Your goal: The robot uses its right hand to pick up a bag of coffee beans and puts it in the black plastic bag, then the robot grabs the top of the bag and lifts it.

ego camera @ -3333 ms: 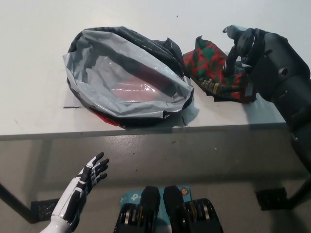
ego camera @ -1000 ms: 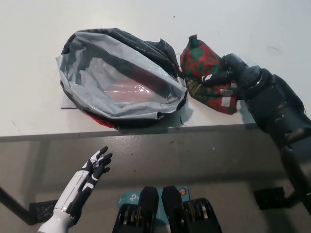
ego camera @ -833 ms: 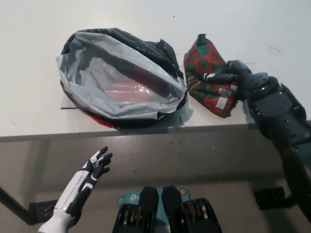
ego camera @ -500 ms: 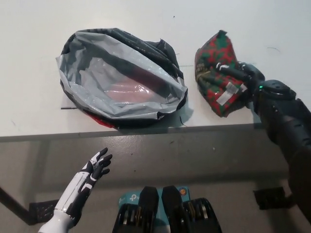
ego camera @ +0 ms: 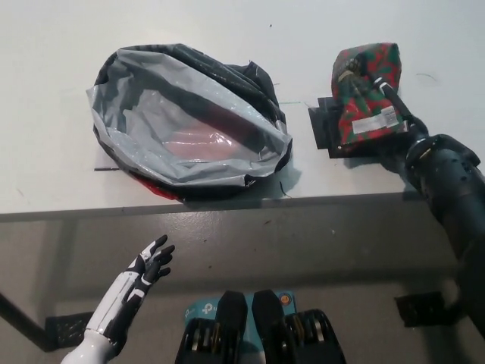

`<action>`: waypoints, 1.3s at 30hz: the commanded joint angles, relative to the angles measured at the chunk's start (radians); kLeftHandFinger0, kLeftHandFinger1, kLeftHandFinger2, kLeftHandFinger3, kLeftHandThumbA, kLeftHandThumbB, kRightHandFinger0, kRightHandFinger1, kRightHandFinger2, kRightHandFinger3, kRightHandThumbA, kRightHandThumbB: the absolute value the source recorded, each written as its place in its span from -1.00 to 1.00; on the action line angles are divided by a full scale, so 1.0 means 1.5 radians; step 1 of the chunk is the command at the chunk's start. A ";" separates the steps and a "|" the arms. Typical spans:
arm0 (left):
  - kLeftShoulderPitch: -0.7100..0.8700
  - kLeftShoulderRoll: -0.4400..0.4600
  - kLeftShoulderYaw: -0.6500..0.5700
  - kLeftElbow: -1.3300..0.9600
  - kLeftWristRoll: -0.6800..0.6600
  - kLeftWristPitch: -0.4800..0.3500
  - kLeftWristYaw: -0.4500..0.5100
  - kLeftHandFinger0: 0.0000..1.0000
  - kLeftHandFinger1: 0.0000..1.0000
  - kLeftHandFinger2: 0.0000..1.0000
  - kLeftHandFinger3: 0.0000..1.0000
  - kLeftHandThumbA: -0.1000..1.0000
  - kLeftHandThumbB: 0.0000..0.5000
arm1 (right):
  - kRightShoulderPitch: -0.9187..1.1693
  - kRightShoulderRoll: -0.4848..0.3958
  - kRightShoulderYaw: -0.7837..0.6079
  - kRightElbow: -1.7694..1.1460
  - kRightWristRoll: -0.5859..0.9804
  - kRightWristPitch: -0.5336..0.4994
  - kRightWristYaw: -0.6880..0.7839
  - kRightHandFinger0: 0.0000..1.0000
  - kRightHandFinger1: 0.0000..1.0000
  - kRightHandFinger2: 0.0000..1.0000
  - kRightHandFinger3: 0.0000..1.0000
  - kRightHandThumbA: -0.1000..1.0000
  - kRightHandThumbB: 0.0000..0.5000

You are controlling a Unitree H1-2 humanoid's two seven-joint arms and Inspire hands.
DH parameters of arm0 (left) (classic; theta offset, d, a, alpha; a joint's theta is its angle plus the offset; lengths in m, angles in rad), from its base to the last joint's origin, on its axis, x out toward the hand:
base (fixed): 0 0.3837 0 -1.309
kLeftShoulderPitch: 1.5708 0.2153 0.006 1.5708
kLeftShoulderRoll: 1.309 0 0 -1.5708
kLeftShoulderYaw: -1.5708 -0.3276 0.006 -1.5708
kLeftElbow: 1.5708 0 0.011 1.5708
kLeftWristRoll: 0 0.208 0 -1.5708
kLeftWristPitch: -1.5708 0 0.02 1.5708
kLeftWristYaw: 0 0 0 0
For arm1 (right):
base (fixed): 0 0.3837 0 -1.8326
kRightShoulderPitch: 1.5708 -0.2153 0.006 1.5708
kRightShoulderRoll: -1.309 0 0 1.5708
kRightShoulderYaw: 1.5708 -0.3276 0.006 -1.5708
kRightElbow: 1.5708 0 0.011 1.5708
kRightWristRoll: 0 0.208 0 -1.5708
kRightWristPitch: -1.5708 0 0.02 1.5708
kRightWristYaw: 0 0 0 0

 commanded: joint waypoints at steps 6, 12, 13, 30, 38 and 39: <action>0.008 0.004 0.002 -0.020 0.007 -0.014 0.005 1.00 1.00 1.00 1.00 0.82 -0.20 | -0.162 0.014 0.004 -0.113 0.140 0.151 0.148 -1.00 -0.74 0.38 0.28 -1.00 -0.43; 0.005 0.008 0.000 -0.022 0.011 -0.006 0.001 1.00 1.00 1.00 1.00 0.80 -0.22 | -0.197 0.050 0.105 -0.215 0.120 0.166 0.147 -1.00 -0.79 0.23 0.54 -1.00 -0.44; 0.005 0.009 -0.001 -0.022 0.012 -0.004 0.001 1.00 1.00 1.00 1.00 0.80 -0.22 | -0.202 0.055 0.119 -0.225 0.119 0.166 0.149 -1.00 -0.79 0.24 0.61 -1.00 -0.51; 0.005 0.016 -0.012 -0.030 0.022 0.013 -0.006 1.00 1.00 1.00 1.00 0.76 -0.32 | -0.233 0.134 0.395 -0.305 0.144 0.166 0.145 -1.00 -0.44 0.55 0.32 -1.00 -0.38; 0.000 0.020 -0.019 -0.035 0.028 0.025 -0.007 1.00 1.00 1.00 1.00 0.75 -0.29 | -0.232 0.166 0.480 -0.249 0.072 0.146 0.163 -1.00 -0.42 0.70 1.00 -1.00 -0.36; -0.001 0.022 -0.021 -0.037 0.032 0.027 -0.008 1.00 1.00 1.00 1.00 0.76 -0.30 | -0.237 0.169 0.494 -0.228 0.059 0.137 0.160 -1.00 -0.40 0.72 0.87 -1.00 -0.34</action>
